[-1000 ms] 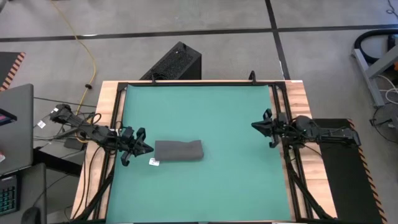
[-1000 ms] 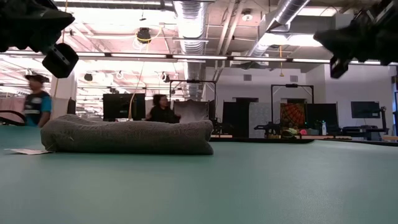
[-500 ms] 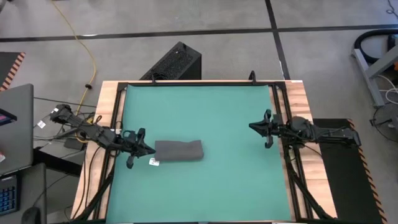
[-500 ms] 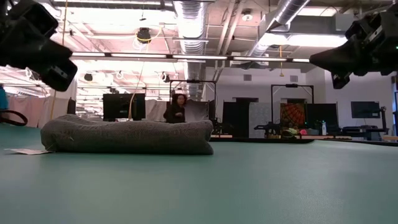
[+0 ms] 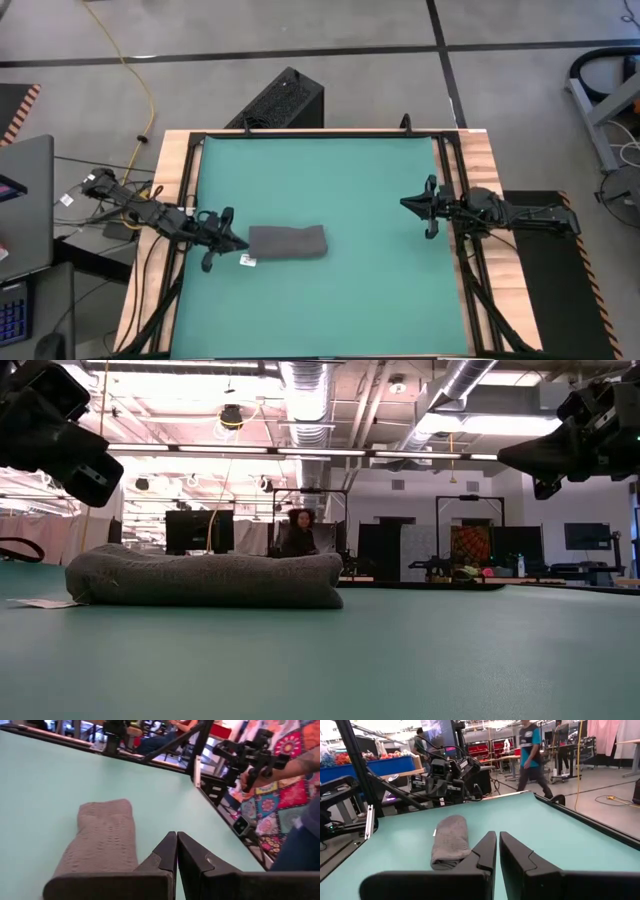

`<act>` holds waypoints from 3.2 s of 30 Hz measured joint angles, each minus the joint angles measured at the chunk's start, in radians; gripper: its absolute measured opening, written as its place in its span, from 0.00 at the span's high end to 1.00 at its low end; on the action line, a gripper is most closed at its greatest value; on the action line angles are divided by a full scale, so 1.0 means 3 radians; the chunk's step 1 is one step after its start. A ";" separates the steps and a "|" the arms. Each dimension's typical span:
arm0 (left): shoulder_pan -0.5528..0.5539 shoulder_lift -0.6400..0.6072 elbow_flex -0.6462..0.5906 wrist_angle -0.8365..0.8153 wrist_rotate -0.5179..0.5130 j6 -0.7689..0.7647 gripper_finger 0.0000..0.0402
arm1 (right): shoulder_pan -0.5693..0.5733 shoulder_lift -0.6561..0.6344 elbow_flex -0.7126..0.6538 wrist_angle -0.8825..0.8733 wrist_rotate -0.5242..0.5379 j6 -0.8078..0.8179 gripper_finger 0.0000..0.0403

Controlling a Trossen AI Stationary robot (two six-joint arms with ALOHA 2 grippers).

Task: Roll towel
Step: Return to Home Position

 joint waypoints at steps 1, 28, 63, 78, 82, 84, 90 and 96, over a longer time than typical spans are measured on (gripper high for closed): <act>0.0000 -0.0019 0.0000 -0.0014 0.0023 0.0003 1.00 | 0.0000 0.0001 -0.0001 -0.0001 0.0000 0.0001 0.88; 0.0002 -0.0058 0.0000 -0.0123 0.0244 -0.0216 1.00 | 0.0378 0.0004 -0.0004 0.0034 -0.0697 0.0813 0.88; 0.0020 -0.0125 0.0045 -0.0321 0.0654 -0.1238 1.00 | 0.0378 0.0003 -0.0005 0.0039 -0.0689 0.0815 0.88; 0.0011 -0.0125 0.0047 -0.0323 0.0640 -0.1242 1.00 | 0.0378 0.0003 -0.0005 0.0038 -0.0689 0.0815 0.88; 0.0011 -0.0125 0.0047 -0.0324 0.0640 -0.1242 1.00 | 0.0378 0.0003 -0.0005 0.0038 -0.0689 0.0815 0.88; 0.0011 -0.0125 0.0048 -0.0324 0.0640 -0.1242 1.00 | 0.0377 0.0003 -0.0005 0.0038 -0.0689 0.0815 0.88; 0.0011 -0.0125 0.0048 -0.0325 0.0640 -0.1242 1.00 | 0.0378 0.0003 -0.0006 0.0037 -0.0690 0.0815 0.88; 0.0011 -0.0125 0.0048 -0.0324 0.0640 -0.1242 1.00 | 0.0378 0.0004 -0.0005 0.0036 -0.0689 0.0815 0.88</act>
